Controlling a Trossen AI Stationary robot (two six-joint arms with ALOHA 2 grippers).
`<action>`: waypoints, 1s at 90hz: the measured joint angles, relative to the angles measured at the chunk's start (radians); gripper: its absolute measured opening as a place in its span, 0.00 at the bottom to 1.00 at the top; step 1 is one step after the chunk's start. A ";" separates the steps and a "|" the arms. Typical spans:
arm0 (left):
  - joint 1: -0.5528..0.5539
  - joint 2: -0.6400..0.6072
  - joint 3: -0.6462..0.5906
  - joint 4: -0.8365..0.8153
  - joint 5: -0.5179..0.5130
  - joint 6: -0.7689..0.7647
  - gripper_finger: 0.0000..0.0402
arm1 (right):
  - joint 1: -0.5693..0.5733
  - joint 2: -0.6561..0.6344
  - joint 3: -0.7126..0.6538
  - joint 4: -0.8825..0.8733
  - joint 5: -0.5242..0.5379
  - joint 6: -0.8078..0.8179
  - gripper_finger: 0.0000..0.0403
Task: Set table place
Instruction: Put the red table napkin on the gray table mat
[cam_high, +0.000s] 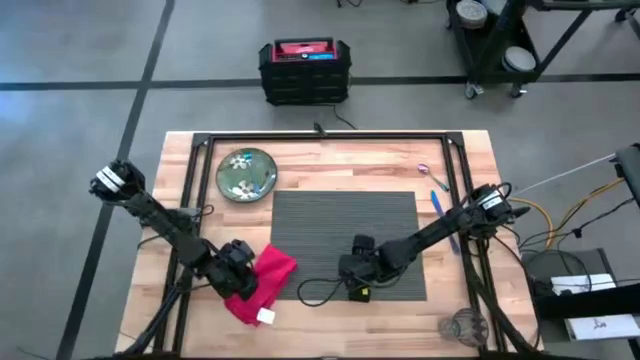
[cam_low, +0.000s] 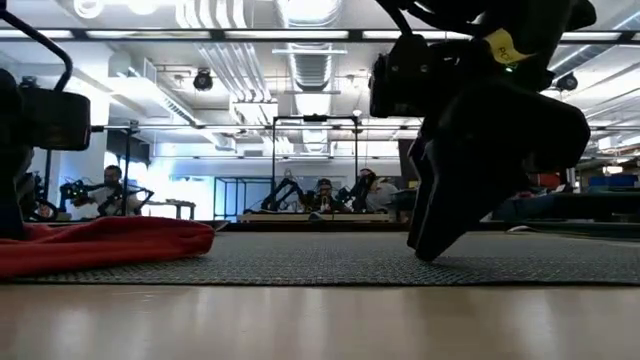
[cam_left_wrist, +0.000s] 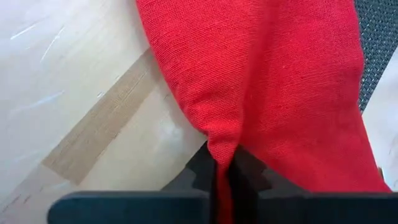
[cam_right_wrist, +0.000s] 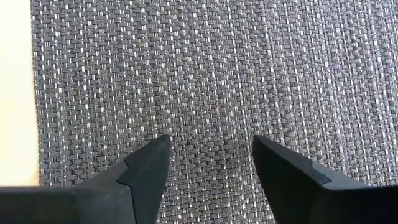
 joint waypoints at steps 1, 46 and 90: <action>0.000 -0.004 0.003 -0.003 0.000 0.001 0.01 | 0.000 0.000 0.000 0.000 0.000 0.000 0.53; 0.025 -0.075 0.245 -0.224 -0.179 0.224 0.00 | 0.000 -0.004 0.000 0.000 -0.002 0.002 0.59; 0.195 -0.078 0.224 -0.069 -0.263 0.148 0.00 | 0.000 -0.004 0.001 0.000 -0.003 0.010 0.55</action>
